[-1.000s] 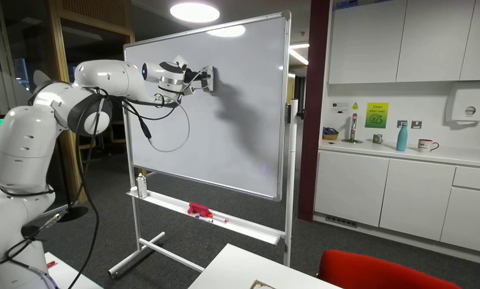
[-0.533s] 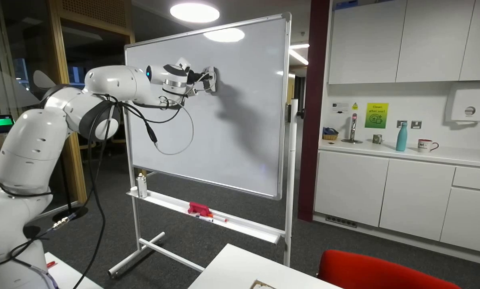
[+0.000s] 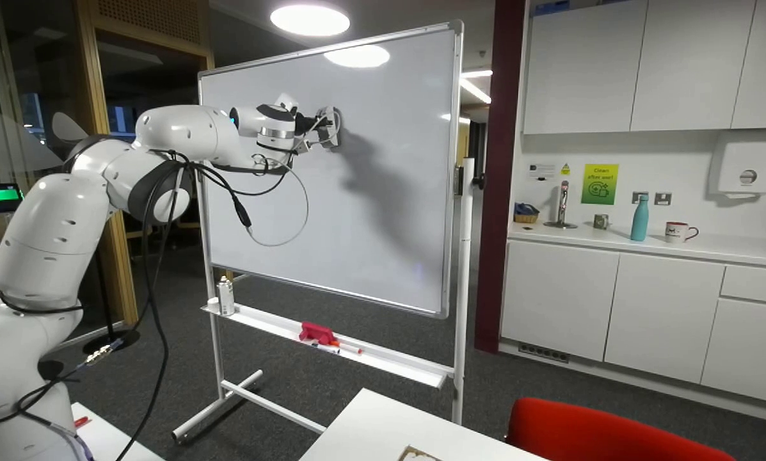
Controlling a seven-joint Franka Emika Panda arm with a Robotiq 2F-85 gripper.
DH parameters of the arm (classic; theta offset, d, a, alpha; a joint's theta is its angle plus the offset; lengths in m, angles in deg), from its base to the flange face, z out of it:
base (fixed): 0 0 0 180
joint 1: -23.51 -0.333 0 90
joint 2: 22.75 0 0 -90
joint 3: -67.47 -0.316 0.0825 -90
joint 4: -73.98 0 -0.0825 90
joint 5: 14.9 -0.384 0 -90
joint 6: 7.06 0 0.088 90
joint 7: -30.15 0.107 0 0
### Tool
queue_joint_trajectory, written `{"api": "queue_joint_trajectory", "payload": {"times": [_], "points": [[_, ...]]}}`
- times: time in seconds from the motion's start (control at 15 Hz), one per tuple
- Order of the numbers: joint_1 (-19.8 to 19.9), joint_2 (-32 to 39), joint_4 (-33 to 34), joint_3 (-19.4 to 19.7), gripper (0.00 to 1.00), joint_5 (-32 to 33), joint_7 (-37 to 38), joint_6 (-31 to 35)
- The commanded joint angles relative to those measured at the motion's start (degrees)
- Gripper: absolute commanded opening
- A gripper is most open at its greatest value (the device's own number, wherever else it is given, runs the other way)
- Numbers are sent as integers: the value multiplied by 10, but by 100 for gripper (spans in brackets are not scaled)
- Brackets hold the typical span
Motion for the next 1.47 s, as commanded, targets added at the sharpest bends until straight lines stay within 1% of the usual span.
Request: {"api": "queue_joint_trajectory", "payload": {"times": [0.0, 0.33, 0.6, 0.8, 1.13, 1.4], "points": [[-37, 18, -1, -2, 34, 14, -33, 16], [-53, 25, -3, 0, 34, 7, -65, 16], [-56, 41, 30, 5, 34, 18, -65, 27], [-39, 42, 37, 8, 34, -3, -66, 44], [-5, 47, 61, 9, 34, -35, -47, 81], [17, 51, 93, 10, 34, -68, -33, 81]]}}
